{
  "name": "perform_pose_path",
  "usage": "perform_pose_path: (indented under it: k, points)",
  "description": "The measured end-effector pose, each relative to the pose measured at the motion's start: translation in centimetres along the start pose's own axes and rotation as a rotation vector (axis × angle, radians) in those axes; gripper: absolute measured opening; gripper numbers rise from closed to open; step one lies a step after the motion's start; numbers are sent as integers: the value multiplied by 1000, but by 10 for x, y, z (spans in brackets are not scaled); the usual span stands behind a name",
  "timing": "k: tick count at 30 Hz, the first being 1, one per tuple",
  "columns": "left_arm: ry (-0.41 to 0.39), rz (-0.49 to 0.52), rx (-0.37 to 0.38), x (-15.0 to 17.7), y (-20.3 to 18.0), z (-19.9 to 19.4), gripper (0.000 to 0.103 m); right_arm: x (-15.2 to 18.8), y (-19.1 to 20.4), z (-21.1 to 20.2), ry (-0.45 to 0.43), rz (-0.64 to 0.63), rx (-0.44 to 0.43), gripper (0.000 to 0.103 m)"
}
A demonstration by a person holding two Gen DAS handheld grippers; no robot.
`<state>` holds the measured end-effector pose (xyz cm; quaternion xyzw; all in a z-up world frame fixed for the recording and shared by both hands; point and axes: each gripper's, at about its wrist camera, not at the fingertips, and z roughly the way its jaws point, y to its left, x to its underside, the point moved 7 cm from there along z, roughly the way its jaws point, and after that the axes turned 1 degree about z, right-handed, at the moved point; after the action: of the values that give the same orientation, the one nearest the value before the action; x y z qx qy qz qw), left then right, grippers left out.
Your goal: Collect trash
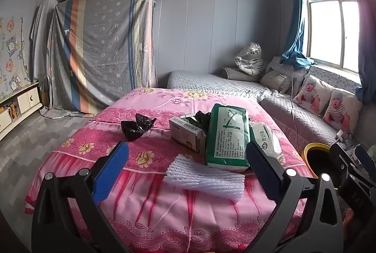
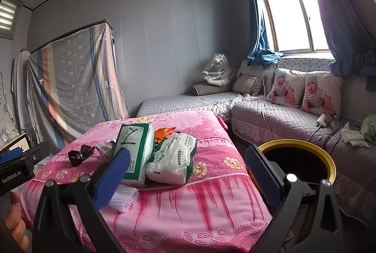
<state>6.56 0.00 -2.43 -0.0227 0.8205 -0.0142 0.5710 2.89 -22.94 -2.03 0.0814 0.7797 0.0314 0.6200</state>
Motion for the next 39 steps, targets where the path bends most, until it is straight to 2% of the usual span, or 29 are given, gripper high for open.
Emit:
perform_pose_path:
  k: [12,17,39]
  points:
    - [-14,3,-1,-1,0,0,96,-2,-1,-1,1,12,2,95]
    - [-17,4,2,-14,-10,-4,96,-1,0,-1,7,16,-1,95]
    - [-23,8,15,-9,-8,-8,96,3,1,1,16,25,-5,95]
